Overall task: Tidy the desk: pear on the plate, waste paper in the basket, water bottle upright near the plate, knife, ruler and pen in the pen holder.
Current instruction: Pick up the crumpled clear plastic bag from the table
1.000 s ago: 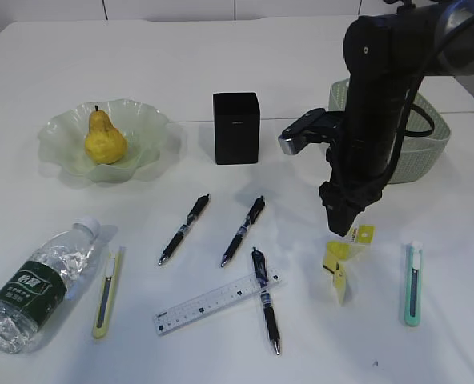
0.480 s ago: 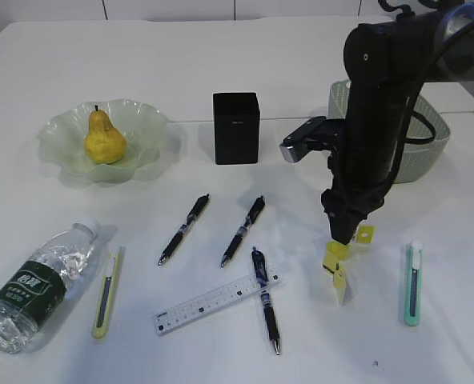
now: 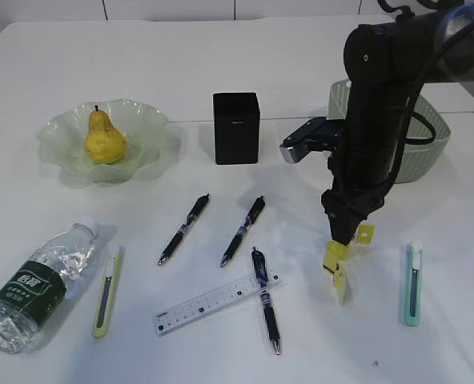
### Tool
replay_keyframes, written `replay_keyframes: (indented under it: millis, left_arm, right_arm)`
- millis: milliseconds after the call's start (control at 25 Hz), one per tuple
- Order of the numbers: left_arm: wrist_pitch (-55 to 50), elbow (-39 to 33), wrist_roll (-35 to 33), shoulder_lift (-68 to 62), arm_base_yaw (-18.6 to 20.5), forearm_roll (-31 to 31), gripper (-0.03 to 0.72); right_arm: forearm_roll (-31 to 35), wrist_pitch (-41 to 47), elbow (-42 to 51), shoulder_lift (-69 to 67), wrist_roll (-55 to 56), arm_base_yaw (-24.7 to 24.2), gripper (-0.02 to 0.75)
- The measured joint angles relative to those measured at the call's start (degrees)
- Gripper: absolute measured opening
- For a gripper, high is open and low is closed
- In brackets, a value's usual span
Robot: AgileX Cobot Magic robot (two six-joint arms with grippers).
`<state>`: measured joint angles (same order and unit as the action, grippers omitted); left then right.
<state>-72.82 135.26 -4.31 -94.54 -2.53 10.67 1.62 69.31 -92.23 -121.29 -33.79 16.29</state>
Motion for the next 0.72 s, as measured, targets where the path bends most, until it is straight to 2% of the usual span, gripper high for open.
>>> replay_keyframes:
  millis: [720]
  left_arm:
    - [0.0,0.0,0.0,0.0,0.0,0.0,0.466]
  right_arm:
    - [0.6,0.0,0.0,-0.1,0.0,0.0,0.512]
